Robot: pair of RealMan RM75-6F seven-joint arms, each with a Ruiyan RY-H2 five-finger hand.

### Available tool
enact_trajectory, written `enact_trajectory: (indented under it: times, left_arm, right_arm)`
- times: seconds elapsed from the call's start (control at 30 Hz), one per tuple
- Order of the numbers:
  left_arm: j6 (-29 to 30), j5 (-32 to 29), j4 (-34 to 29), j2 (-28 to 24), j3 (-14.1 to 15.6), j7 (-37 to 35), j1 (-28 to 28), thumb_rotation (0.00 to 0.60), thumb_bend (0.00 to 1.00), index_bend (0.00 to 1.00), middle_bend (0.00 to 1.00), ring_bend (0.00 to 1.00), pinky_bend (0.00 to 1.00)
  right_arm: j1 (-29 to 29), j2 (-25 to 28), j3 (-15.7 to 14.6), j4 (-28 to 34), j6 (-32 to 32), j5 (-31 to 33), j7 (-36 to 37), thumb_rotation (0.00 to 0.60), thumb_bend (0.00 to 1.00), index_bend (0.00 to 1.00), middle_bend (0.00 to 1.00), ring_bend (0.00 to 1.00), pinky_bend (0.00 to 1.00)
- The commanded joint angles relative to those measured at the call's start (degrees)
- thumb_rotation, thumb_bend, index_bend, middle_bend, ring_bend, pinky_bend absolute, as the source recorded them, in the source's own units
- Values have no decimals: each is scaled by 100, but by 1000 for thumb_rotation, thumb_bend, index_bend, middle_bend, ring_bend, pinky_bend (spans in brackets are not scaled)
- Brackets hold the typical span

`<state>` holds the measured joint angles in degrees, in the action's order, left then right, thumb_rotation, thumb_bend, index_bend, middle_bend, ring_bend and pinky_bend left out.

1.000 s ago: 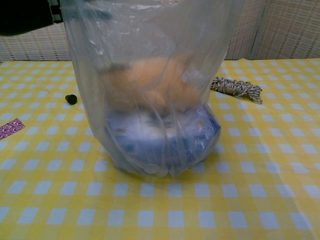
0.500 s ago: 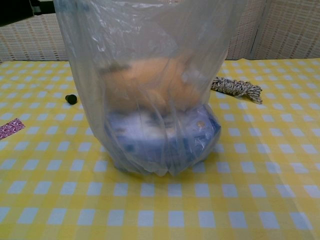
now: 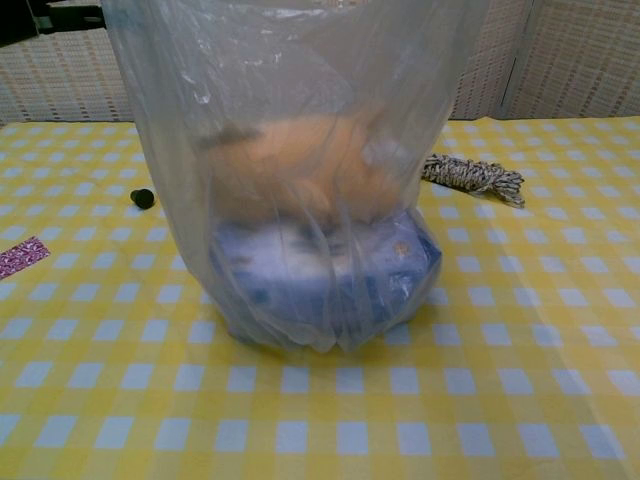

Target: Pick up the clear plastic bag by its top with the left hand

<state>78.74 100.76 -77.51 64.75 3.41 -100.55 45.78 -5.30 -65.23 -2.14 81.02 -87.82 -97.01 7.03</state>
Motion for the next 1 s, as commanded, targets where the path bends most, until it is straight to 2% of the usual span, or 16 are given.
enact_trajectory:
  times: [0.03,0.13,0.37,0.57,1.0]
  left_arm:
    - [19,37,8,105,22,168,-35,600,107,187,173,139,288]
    - [84,28,-8,228,-7,478,-100,600,107,203,202,149,296]
    - [467,-49,0,695,-269,1785,-318,600,103,236,215,150,283]
    - [741,-39,52,987,-457,2454,-399,600,93,274,233,150,267]
    - [847,-61,166,1354,-656,2739,-350,600,93,301,267,168,262]
  right_arm:
    - [-1,17,-29,21,-11,-50,28,600,336,0,0,0,0]
    - [2,43,-57,39,-16,-81,88,600,335,0,0,0,0]
    - [-4,126,-112,81,2,-131,244,600,335,0,0,0,0]
    - [-13,188,-168,123,23,-186,382,600,335,0,0,0,0]
    - [-32,244,-215,169,69,-220,494,600,335,0,0,0,0]
